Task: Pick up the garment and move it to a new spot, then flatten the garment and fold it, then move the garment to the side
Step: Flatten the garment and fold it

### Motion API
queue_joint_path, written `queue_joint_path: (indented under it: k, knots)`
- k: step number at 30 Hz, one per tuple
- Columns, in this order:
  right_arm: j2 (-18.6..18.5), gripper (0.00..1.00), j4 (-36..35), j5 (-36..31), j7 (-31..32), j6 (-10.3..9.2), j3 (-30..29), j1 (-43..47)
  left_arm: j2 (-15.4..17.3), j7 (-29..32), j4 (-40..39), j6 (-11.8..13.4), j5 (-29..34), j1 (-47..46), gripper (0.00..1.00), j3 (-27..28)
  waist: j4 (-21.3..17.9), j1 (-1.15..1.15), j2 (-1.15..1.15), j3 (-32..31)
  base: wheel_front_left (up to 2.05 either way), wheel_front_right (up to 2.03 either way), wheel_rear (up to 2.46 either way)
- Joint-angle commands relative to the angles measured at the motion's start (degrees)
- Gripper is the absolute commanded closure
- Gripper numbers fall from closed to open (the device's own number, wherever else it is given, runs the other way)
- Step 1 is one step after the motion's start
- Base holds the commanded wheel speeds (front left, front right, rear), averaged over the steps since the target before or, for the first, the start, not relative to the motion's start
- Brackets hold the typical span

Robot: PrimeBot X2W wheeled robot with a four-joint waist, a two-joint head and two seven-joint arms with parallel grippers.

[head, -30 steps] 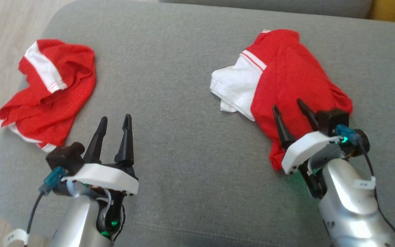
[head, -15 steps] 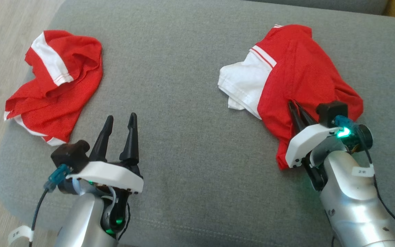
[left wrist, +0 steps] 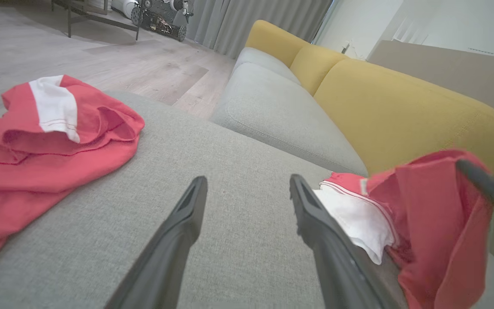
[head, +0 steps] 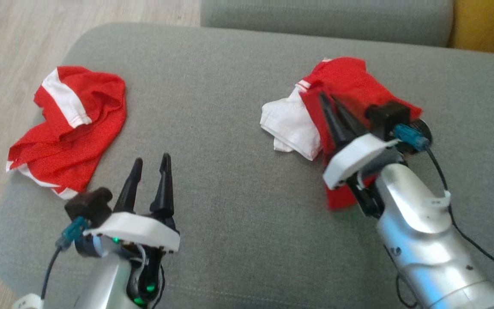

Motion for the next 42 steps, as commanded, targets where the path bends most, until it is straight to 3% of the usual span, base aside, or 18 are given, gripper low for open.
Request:
queue_joint_path:
  k: [1, 7, 10, 15, 20, 23, 30, 31, 32, 34, 37, 42]
  knots:
    - [0.49, 1.0, -3.55, 1.65, -0.61, -0.04, 3.09, -2.71, 0.44, -0.7, -1.99, 0.56, -0.61, -0.42, 0.0, 1.48, -0.2, 0.0, 0.0, -1.48, 0.0, 0.0, 0.0]
    - [0.49, 1.0, -9.8, 9.15, 0.35, -0.04, 10.29, -7.07, 0.44, -0.7, -2.46, 1.36, -0.94, 1.39, 0.0, 1.97, -0.12, 0.0, 0.0, -3.91, 0.0, 0.0, 0.0]
    - [0.49, 1.0, -12.86, 12.74, -0.53, -0.04, 13.53, -13.45, 0.44, -0.7, -2.52, 1.6, -0.91, 2.43, 0.0, 2.35, 0.01, 0.0, 0.0, -5.3, 0.0, 0.0, 0.0]
    - [0.49, 1.0, -14.79, 15.76, -3.35, -0.04, 11.88, -20.6, 0.44, -0.7, -2.91, 2.01, -1.02, 3.3, 0.0, 2.86, -0.11, 0.0, 0.0, -6.13, 0.0, 0.0, 0.0]
    - [0.49, 1.0, -13.82, 16.05, -5.47, -0.04, 2.78, -27.06, 0.44, -0.7, -3.68, 2.42, -1.12, 3.86, 0.0, 3.65, -1.36, 0.0, 0.0, -5.9, 0.0, 0.0, 0.0]
    - [0.03, 1.0, -9.02, 12.57, -5.52, -0.04, -5.2, -26.35, 0.44, -0.7, -4.32, 2.7, -1.26, 3.88, 0.0, 4.43, -2.59, 0.0, 0.0, -5.23, 0.0, 0.0, 0.0]
    - [-7.88, 1.0, 4.37, 3.56, -1.01, -0.04, -19.92, -14.92, 0.43, -0.7, -4.58, 2.35, -1.38, 2.96, 0.0, 4.75, -5.64, 0.0, 0.0, -2.44, 0.0, 0.0, 0.0]
    - [-9.57, 0.83, 6.52, 0.86, -0.57, -0.04, -22.27, -13.19, 0.43, -0.7, -4.53, 2.26, -1.19, 2.74, 0.0, 4.61, -5.99, 0.0, 0.0, -2.0, 0.0, 0.0, 0.0]
    - [-10.93, 0.0, 8.64, -1.66, -0.04, -0.04, -25.58, -11.74, 0.43, -0.7, -4.56, 2.21, -1.06, 2.5, 0.0, 4.53, -6.36, 0.0, 0.0, -1.5, 0.0, 0.0, 0.0]
    - [-11.95, 0.0, 11.38, -6.03, 0.69, -0.04, -32.27, -9.64, 0.43, -0.7, -4.6, 2.17, -1.15, 2.03, 0.0, 4.41, -7.02, 0.0, 0.0, -0.65, 0.0, 0.0, 0.0]
    - [-10.61, 0.0, 11.23, -11.44, 0.31, -0.04, -38.66, -7.5, 0.43, -0.7, -4.46, 2.02, -1.11, 1.53, 0.0, 4.49, -8.07, 0.0, 0.0, 0.08, 0.0, 0.0, 0.0]
    - [-5.71, 0.0, 6.14, -16.73, -1.17, -0.04, -39.55, -4.3, 0.43, -0.7, -4.13, 1.85, -1.27, 1.04, 0.0, 4.39, -9.32, 0.0, 0.0, -0.4, 0.0, 0.0, 0.0]
